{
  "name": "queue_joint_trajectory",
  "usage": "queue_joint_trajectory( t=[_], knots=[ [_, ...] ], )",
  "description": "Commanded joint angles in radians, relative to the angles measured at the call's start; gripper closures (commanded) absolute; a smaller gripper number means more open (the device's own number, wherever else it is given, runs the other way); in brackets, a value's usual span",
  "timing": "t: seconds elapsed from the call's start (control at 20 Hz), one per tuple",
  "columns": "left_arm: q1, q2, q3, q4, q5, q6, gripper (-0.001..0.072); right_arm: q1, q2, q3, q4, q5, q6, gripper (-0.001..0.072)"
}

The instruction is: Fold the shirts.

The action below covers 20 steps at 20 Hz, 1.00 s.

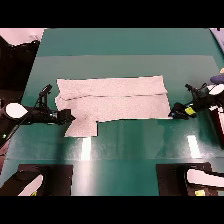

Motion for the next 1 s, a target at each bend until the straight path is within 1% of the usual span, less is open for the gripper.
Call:
queue_joint_trajectory(
  t=[0.0,0.1,0.2,0.35,0.5,0.65,0.75,0.8,0.95],
  knots=[
    [0.001,-0.001,0.001,0.001,-0.020,0.001,0.0688,0.036,-0.002,-0.017,0.022,-0.064,-0.010,0.0417],
    [0.001,-0.001,0.002,0.001,-0.021,0.001,0.0688,0.043,-0.001,-0.017,0.023,-0.048,-0.035,0.0697],
    [0.001,-0.001,0.013,0.018,-0.053,-0.004,0.0689,0.033,0.017,-0.017,0.019,-0.004,-0.051,0.0699],
    [0.000,0.031,0.077,0.053,-0.153,-0.007,0.0690,-0.047,0.121,-0.017,0.019,0.076,-0.051,0.0701],
    [0.000,0.077,0.130,0.028,-0.257,-0.007,0.0689,-0.145,0.246,-0.017,0.020,0.171,-0.051,0.0702],
    [0.000,0.095,0.145,-0.040,-0.335,0.005,0.0689,-0.193,0.332,-0.017,0.021,0.182,-0.050,0.0703],
    [0.001,0.095,0.145,-0.031,-0.315,0.028,0.0688,-0.192,0.350,-0.017,0.029,0.175,-0.049,0.0703],
    [0.001,0.095,0.145,-0.021,-0.277,0.027,0.0688,-0.187,0.349,-0.017,0.032,0.169,-0.049,0.0702],
    [0.001,0.095,0.145,0.031,-0.103,0.027,0.0688,-0.137,0.348,-0.016,0.032,0.074,-0.034,0.0702]
  ],
)
